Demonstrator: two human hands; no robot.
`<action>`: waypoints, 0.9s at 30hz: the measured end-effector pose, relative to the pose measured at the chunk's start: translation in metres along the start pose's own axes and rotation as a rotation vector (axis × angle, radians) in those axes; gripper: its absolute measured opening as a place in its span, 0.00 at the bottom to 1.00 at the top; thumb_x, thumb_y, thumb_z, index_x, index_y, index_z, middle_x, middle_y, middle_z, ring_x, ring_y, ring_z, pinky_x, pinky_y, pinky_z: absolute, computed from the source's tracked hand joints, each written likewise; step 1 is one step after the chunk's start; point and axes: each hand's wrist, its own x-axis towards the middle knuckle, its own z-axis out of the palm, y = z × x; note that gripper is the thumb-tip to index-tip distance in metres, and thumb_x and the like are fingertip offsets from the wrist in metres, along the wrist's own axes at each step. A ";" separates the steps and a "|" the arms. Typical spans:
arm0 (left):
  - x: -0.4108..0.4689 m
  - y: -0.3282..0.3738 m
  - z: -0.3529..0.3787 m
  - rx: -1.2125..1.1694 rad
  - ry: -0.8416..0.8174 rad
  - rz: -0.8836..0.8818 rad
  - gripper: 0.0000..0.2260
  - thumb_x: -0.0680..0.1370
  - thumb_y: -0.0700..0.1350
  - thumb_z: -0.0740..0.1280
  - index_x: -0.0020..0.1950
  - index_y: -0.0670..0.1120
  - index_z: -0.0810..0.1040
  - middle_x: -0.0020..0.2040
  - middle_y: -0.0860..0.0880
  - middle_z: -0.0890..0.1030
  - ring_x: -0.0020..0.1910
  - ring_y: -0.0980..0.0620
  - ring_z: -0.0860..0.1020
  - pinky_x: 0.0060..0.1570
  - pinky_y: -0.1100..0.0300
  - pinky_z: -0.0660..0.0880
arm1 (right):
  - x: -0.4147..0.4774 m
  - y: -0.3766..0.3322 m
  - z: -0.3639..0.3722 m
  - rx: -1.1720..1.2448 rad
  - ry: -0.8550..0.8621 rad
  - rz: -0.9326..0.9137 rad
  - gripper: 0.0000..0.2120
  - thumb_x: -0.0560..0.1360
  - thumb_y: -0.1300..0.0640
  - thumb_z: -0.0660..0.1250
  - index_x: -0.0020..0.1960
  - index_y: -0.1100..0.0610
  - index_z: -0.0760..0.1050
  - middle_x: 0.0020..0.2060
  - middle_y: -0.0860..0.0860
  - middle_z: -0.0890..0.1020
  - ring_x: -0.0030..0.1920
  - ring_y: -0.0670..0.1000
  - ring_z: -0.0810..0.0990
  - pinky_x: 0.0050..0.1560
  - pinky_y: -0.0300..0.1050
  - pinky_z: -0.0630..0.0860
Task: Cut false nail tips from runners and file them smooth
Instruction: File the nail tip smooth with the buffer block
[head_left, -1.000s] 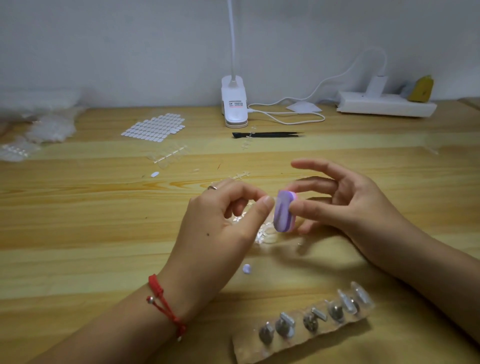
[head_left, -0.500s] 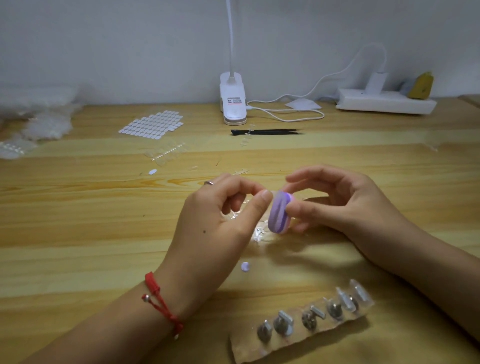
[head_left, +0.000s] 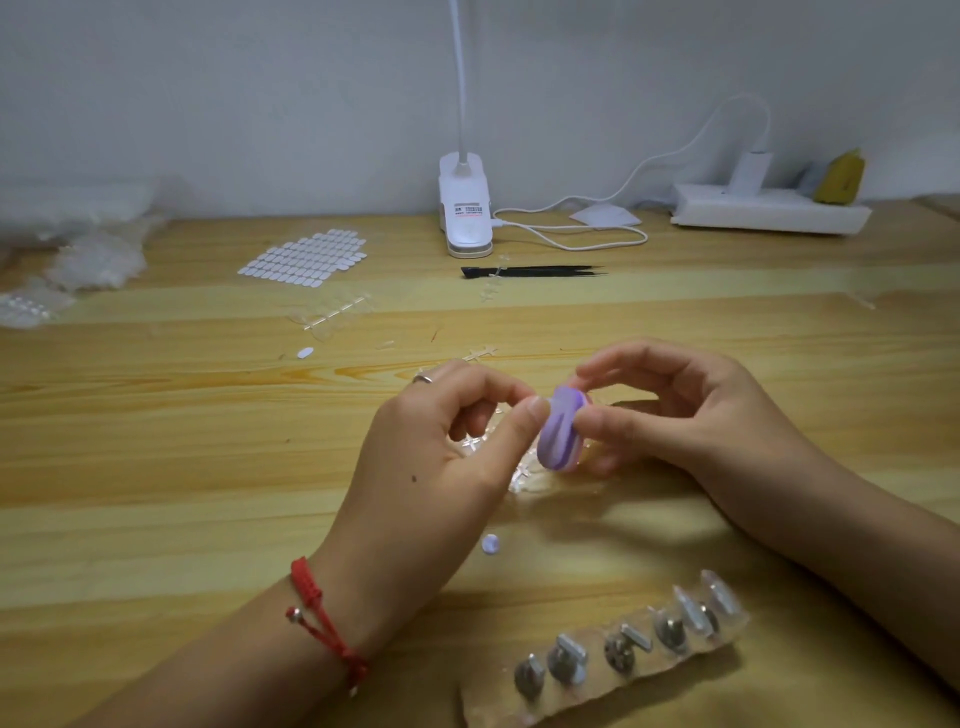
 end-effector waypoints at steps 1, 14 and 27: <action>0.000 0.000 0.000 0.012 -0.006 0.006 0.06 0.71 0.52 0.67 0.37 0.52 0.79 0.31 0.57 0.67 0.32 0.59 0.67 0.33 0.67 0.62 | 0.001 0.000 -0.001 0.023 0.013 0.001 0.12 0.57 0.55 0.77 0.41 0.50 0.84 0.40 0.49 0.85 0.35 0.49 0.84 0.33 0.38 0.79; 0.000 0.001 0.000 -0.008 0.011 0.015 0.06 0.72 0.52 0.67 0.37 0.52 0.80 0.31 0.56 0.67 0.33 0.59 0.67 0.35 0.67 0.63 | -0.001 0.001 -0.001 -0.028 -0.090 -0.009 0.13 0.60 0.59 0.79 0.42 0.49 0.83 0.43 0.50 0.84 0.35 0.51 0.84 0.36 0.39 0.80; 0.000 0.001 0.001 -0.029 -0.020 0.013 0.06 0.72 0.51 0.67 0.38 0.51 0.80 0.31 0.56 0.66 0.33 0.59 0.66 0.35 0.66 0.63 | 0.001 0.001 -0.007 0.054 -0.028 0.024 0.14 0.58 0.55 0.79 0.43 0.47 0.83 0.42 0.48 0.85 0.37 0.46 0.84 0.33 0.39 0.80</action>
